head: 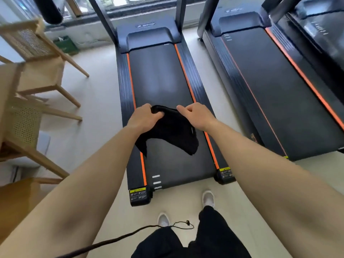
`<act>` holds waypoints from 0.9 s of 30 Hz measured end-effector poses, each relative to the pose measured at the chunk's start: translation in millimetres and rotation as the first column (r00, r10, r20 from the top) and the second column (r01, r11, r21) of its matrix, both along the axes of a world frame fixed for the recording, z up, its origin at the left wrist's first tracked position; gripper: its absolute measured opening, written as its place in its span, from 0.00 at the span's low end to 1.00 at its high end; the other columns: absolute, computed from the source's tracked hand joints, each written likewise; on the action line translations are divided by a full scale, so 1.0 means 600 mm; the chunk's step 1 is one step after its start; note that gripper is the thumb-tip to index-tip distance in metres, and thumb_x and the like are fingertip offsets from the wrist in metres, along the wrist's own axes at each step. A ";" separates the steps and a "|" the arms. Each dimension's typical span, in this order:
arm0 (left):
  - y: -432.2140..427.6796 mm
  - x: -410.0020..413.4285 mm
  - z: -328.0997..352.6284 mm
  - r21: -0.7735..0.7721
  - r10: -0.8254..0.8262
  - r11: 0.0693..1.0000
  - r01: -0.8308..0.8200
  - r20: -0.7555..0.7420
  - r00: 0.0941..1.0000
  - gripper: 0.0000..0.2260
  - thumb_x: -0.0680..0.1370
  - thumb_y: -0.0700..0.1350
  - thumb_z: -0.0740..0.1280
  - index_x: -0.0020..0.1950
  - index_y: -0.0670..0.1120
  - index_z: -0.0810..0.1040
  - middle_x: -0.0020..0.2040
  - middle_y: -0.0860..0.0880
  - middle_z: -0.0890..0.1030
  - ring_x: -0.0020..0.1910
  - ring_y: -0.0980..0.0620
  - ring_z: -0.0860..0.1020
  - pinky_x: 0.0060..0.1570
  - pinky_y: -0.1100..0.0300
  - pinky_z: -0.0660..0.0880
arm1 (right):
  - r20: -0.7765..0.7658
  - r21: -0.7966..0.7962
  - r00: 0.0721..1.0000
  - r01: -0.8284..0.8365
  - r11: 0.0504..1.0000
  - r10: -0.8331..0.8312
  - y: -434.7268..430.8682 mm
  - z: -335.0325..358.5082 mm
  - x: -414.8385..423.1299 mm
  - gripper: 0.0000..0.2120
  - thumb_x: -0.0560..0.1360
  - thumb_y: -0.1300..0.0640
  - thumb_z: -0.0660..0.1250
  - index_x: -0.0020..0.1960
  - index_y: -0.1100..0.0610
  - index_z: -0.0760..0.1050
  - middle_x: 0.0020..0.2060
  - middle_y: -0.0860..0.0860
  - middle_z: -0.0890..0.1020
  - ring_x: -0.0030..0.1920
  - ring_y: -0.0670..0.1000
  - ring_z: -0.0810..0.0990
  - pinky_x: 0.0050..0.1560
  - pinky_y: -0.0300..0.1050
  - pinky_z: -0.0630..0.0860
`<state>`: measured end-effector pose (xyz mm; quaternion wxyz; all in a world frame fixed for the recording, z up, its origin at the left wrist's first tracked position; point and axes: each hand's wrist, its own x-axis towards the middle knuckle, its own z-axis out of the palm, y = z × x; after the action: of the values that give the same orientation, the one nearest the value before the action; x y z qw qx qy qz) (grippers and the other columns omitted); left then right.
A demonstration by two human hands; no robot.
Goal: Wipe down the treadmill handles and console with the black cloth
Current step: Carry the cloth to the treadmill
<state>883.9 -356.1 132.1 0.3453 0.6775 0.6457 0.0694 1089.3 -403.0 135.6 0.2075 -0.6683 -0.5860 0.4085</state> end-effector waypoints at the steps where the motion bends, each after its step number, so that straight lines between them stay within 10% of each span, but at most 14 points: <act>1: 0.016 0.012 0.012 0.016 0.026 1.000 -0.026 0.003 1.000 0.21 0.71 0.64 0.65 0.53 0.49 0.79 0.46 0.51 0.81 0.45 0.50 0.81 0.45 0.52 0.77 | -0.039 0.000 0.999 -0.034 0.999 0.034 0.021 0.009 0.013 0.29 0.80 0.38 0.60 0.29 0.54 0.58 0.22 0.46 0.62 0.24 0.47 0.62 0.33 0.46 0.61; 7: 0.098 0.076 0.109 0.198 0.246 0.946 -0.256 0.074 0.966 0.14 0.77 0.53 0.66 0.55 0.44 0.72 0.49 0.49 0.75 0.46 0.49 0.74 0.41 0.56 0.67 | -0.132 0.091 0.965 -0.214 0.973 0.225 0.152 0.077 0.072 0.15 0.71 0.46 0.77 0.43 0.58 0.79 0.37 0.50 0.83 0.38 0.48 0.83 0.42 0.43 0.78; 12: 0.170 0.067 0.161 0.231 0.390 0.880 -0.414 0.145 0.909 0.21 0.79 0.54 0.64 0.65 0.41 0.71 0.54 0.47 0.73 0.52 0.47 0.72 0.49 0.55 0.66 | -0.108 0.172 0.960 -0.236 0.956 0.257 0.252 0.129 0.066 0.04 0.77 0.54 0.69 0.46 0.53 0.76 0.42 0.51 0.81 0.46 0.53 0.81 0.49 0.48 0.76; 27: 0.583 -0.076 0.202 0.126 0.351 0.920 -0.370 0.155 0.924 0.18 0.78 0.53 0.66 0.60 0.42 0.73 0.53 0.46 0.76 0.51 0.46 0.74 0.47 0.55 0.67 | 0.009 0.029 0.983 -0.183 0.983 0.182 0.684 0.196 -0.105 0.11 0.82 0.51 0.60 0.52 0.56 0.78 0.49 0.56 0.82 0.52 0.59 0.80 0.56 0.54 0.76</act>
<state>838.6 -6.1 253.0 0.3147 0.5653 0.7286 0.2247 1026.3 7.3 253.1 0.1773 -0.6099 -0.6513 0.4152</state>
